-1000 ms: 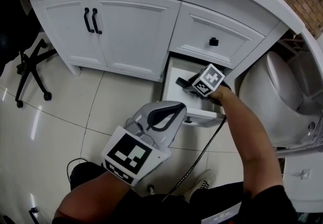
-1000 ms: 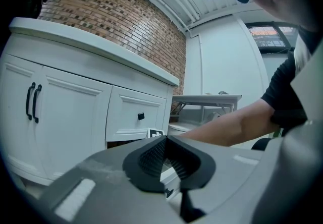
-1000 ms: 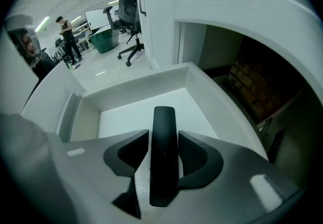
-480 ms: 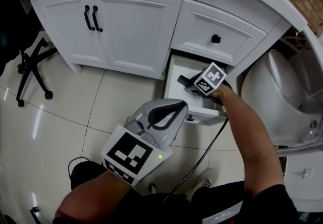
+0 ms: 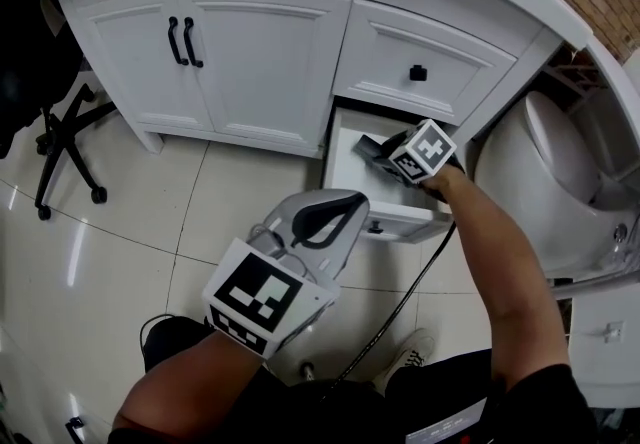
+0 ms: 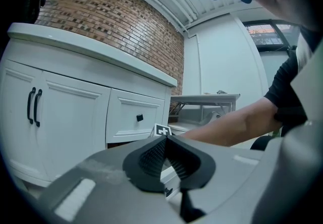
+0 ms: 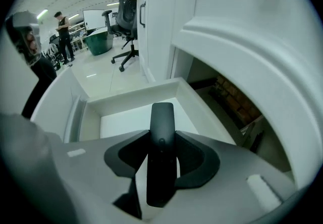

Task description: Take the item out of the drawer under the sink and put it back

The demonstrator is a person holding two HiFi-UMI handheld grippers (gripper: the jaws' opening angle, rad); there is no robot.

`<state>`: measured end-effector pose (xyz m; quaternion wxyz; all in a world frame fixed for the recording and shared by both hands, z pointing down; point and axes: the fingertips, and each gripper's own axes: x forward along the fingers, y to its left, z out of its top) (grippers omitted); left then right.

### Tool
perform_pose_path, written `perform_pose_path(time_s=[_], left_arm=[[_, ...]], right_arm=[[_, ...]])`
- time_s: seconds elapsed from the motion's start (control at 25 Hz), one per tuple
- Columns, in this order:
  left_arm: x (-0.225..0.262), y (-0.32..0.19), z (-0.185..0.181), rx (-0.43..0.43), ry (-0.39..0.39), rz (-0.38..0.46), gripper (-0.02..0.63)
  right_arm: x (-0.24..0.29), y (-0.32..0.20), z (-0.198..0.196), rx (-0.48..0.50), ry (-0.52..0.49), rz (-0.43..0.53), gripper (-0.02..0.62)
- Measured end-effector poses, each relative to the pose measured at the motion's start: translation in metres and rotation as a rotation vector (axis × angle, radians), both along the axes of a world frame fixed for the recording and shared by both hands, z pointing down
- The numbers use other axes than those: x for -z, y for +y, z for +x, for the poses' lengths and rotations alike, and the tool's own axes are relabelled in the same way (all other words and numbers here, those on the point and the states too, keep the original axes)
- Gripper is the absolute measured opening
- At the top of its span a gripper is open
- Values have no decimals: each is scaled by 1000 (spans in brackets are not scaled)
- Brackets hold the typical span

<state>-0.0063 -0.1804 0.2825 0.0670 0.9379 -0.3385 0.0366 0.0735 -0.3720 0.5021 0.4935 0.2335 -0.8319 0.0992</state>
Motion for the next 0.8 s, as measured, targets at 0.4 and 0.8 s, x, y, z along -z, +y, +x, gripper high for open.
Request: perform_pose_path(time_s=[0.4, 0.8], left_arm=[[0, 7, 6, -19, -36, 22, 6], [-2, 2, -2, 14, -28, 10, 6]], right_arm=[[85, 20, 0, -24, -114, 160, 165], [176, 98, -1, -73, -363, 288, 165]])
